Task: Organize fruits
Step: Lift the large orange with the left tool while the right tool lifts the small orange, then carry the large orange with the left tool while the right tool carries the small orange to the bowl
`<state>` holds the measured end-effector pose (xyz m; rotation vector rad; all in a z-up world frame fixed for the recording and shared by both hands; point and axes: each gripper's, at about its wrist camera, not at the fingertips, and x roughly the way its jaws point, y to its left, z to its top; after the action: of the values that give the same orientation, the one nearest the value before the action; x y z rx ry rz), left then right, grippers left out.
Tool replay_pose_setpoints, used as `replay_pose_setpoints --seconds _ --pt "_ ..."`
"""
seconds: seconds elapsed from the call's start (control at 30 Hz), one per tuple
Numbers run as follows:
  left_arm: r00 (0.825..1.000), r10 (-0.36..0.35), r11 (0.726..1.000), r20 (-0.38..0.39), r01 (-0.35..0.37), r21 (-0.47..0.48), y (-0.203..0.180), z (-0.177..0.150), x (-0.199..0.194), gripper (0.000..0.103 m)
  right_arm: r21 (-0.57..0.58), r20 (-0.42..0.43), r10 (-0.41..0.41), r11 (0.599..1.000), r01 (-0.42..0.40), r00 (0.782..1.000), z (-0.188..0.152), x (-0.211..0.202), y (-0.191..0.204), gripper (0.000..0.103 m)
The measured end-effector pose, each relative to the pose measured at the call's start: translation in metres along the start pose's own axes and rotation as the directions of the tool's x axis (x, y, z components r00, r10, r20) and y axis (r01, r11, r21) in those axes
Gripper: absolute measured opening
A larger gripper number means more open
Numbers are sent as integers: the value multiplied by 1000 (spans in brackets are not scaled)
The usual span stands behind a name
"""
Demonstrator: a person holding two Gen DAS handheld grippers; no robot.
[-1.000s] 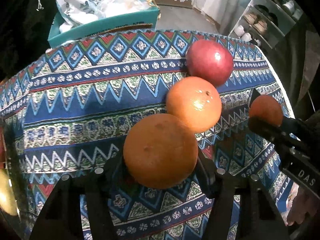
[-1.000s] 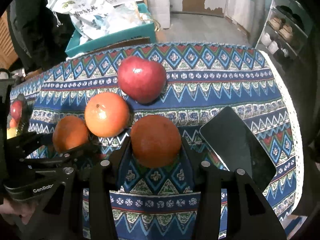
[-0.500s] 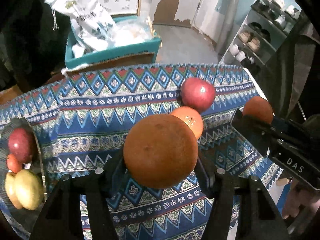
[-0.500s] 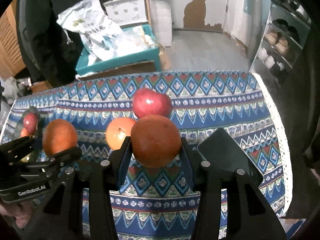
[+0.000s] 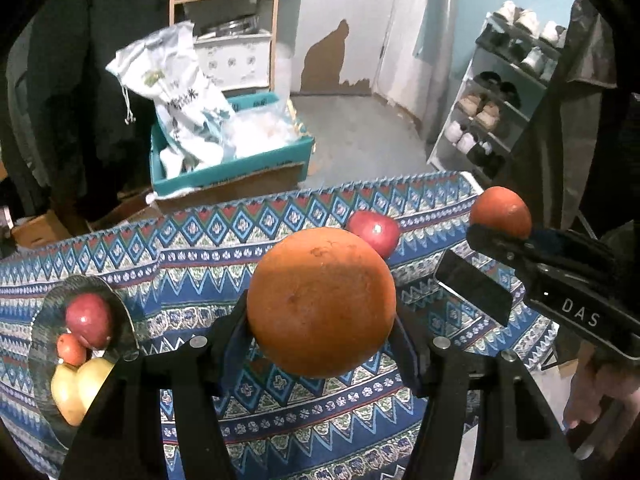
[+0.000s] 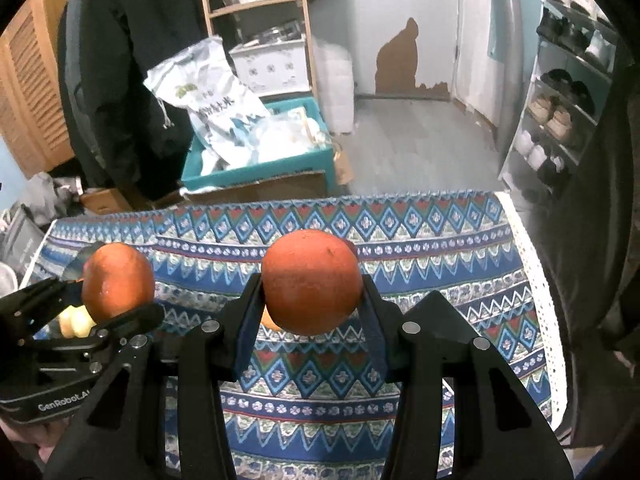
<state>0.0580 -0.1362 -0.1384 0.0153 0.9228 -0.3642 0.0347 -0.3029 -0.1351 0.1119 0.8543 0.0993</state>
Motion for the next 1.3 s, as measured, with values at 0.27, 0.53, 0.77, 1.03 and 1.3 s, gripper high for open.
replay_pose_setpoints --seconds 0.27,0.53,0.77,1.03,1.3 --pt "998 -11 1000 55 12 -10 5 7 -30 64 -15 44 23 1000 -22 999 8 -27 10 46" --pt "996 -5 999 95 8 -38 20 9 -53 64 -51 78 58 997 -54 995 16 -42 32 46" --pt "994 4 997 110 4 -71 39 8 -67 64 -82 97 93 993 -85 991 22 -48 54 46" --pt "990 30 995 140 -16 -99 61 6 -86 64 -115 117 128 987 -114 985 32 -54 82 46" --pt "984 77 986 162 -51 -157 96 5 -103 64 -154 107 158 978 -140 982 40 -48 110 46"
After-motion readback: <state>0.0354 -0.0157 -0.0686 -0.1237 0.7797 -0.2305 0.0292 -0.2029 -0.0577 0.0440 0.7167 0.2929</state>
